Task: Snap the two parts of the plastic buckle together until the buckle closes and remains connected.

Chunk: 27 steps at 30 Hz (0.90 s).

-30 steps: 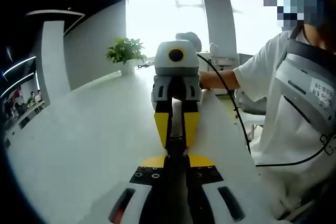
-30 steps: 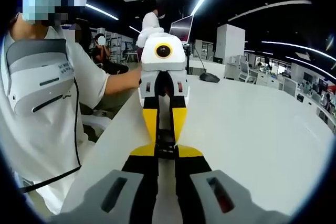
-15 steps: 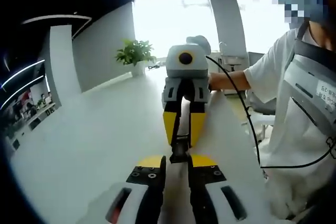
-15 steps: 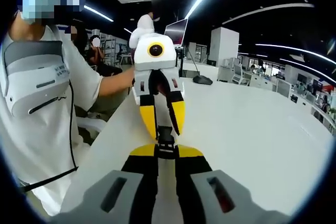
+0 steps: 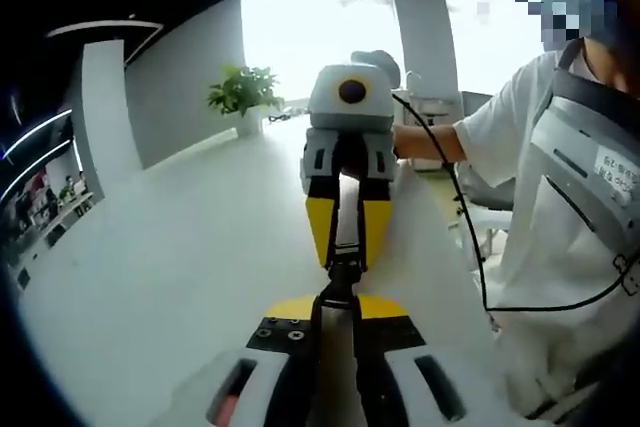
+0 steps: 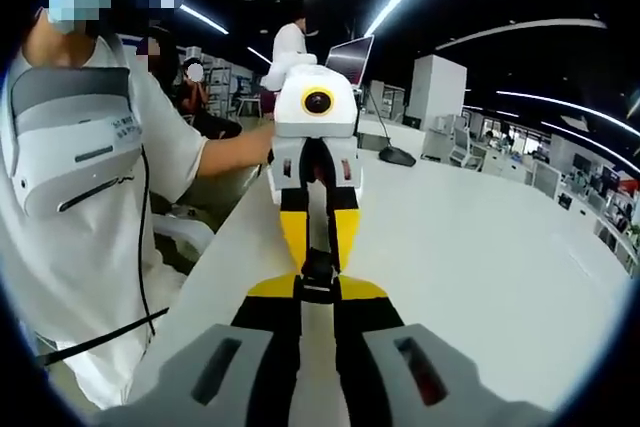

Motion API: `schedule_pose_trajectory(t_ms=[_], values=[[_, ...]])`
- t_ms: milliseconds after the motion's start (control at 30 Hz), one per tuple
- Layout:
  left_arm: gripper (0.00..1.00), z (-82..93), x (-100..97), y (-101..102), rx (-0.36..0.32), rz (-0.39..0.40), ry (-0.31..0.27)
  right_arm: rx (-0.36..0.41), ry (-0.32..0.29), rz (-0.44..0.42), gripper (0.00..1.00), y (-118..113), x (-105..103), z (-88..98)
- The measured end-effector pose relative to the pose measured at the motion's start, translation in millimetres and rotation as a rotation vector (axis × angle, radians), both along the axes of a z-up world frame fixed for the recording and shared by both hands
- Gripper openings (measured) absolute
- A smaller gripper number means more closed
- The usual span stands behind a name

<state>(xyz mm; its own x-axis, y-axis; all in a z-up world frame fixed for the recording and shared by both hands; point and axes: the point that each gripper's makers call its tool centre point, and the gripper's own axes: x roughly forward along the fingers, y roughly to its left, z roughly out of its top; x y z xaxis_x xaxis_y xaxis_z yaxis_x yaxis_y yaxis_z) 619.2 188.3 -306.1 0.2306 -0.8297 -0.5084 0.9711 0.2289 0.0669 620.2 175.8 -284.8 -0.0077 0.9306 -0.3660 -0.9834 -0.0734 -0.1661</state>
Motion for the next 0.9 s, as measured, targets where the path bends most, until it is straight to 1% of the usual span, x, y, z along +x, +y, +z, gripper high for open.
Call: schedule_pose_trajectory(t_ms=[133,200,300,367,400,433,467,633,700,733,767,800,833,867,900], values=[[0.10,-0.7,1.0,-1.0,-0.007,0.010,0.001,-0.018,0.010,-0.009,0.09,2.1,1.4,-1.7],[0.10,-0.9,2.6,0.7,0.005,0.033,-0.007,-0.034,0.016,-0.038,0.09,3.8,2.2,-4.0],[0.10,-1.4,2.5,1.3,0.026,0.052,-0.024,-0.062,0.005,-0.058,0.09,6.7,1.9,-7.7],[0.10,-1.7,2.2,0.8,0.032,0.057,-0.029,-0.080,0.019,-0.074,0.09,7.0,2.8,-12.4],[0.10,-2.1,3.4,1.2,0.035,0.068,-0.032,-0.083,0.019,-0.086,0.09,8.0,3.6,-14.5],[0.10,-2.0,3.7,1.7,0.036,0.071,-0.032,-0.067,0.014,-0.090,0.09,10.2,4.8,-12.3],[0.10,-2.1,3.7,2.5,0.039,0.074,-0.033,-0.077,0.034,-0.104,0.09,8.9,4.6,-13.8],[0.10,-1.4,4.5,4.2,0.045,0.092,-0.040,-0.083,0.037,-0.125,0.09,9.3,4.5,-13.3],[0.11,-1.0,5.3,4.5,0.048,0.094,-0.044,-0.090,-0.019,-0.121,0.09,8.4,3.8,-11.8],[0.11,-0.5,5.9,4.8,0.052,0.094,-0.050,-0.106,-0.035,-0.115,0.09,6.2,2.9,-12.9],[0.11,0.0,5.1,5.2,0.052,0.089,-0.049,-0.091,-0.029,-0.110,0.09,5.9,1.8,-10.5],[0.12,2.9,4.5,5.1,0.040,0.083,-0.053,-0.085,-0.036,-0.106,0.09,5.7,1.8,-9.4],[0.12,6.1,5.0,4.6,0.019,0.086,-0.047,-0.085,-0.046,-0.103,0.09,5.0,1.6,-8.7],[0.12,6.7,4.1,4.0,0.008,0.083,-0.029,-0.081,-0.049,-0.100,0.09,4.1,1.6,-8.0],[0.12,7.3,4.7,4.2,0.001,0.083,-0.025,-0.078,-0.063,-0.097,0.09,3.9,1.2,-7.0]])
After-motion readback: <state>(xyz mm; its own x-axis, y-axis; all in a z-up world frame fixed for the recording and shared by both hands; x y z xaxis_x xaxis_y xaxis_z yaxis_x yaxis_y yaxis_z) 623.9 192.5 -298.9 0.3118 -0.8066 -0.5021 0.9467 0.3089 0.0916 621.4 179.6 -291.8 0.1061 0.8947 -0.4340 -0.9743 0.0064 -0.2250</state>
